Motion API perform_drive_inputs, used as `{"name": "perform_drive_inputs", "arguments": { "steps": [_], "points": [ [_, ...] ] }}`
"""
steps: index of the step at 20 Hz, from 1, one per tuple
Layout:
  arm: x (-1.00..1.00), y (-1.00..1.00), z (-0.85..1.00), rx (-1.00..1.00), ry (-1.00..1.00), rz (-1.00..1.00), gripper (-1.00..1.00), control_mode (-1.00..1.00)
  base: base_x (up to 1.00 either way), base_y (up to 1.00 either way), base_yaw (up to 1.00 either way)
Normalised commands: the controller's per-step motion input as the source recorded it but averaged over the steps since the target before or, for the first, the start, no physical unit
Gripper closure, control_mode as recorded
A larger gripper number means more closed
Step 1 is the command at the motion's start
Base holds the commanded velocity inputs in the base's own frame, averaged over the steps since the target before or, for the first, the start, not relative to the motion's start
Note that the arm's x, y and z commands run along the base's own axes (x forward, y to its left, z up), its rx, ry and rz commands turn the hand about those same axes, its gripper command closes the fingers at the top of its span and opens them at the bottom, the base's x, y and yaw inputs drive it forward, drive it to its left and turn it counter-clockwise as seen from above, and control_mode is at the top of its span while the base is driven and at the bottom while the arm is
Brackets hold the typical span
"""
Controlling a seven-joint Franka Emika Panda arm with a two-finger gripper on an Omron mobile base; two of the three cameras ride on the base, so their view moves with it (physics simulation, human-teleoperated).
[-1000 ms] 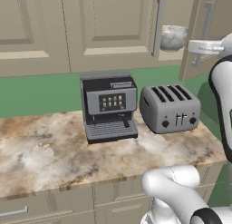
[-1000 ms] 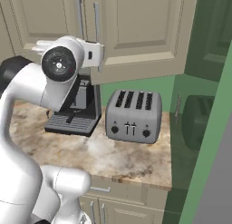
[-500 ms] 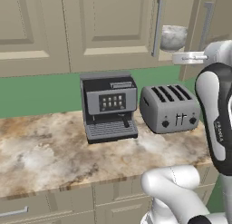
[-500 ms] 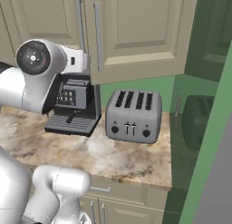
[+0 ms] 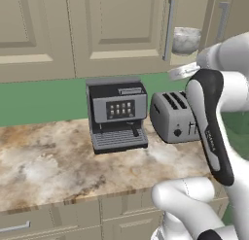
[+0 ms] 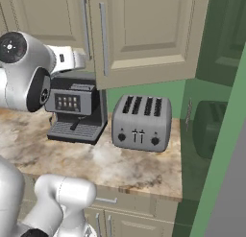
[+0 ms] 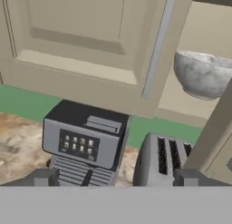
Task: Move the bowls from the cabinet to the plates on the dining table.
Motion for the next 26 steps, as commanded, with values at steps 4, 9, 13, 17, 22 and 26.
{"name": "perform_drive_inputs", "arguments": {
  "steps": [4,9,13,17,22,26],
  "points": [
    [0.09,0.29,-0.12,-0.2,0.09,0.0,-1.0,-1.0,0.0,0.0,0.0],
    [0.04,0.27,-0.25,-0.19,0.08,-0.02,-1.0,-1.0,0.0,0.0,0.0],
    [0.04,0.05,-0.16,-0.24,0.04,-0.06,-1.0,-1.0,0.0,0.0,0.0],
    [0.19,0.0,-0.03,-0.28,0.0,-0.06,-1.0,-1.0,0.0,0.0,0.0],
    [0.3,-0.04,-0.02,-0.29,0.0,-0.06,-1.0,-1.0,0.0,0.0,0.0],
    [0.39,-0.12,-0.09,-0.21,0.0,-0.05,-1.0,-1.0,0.0,0.0,0.0]
  ]
}}
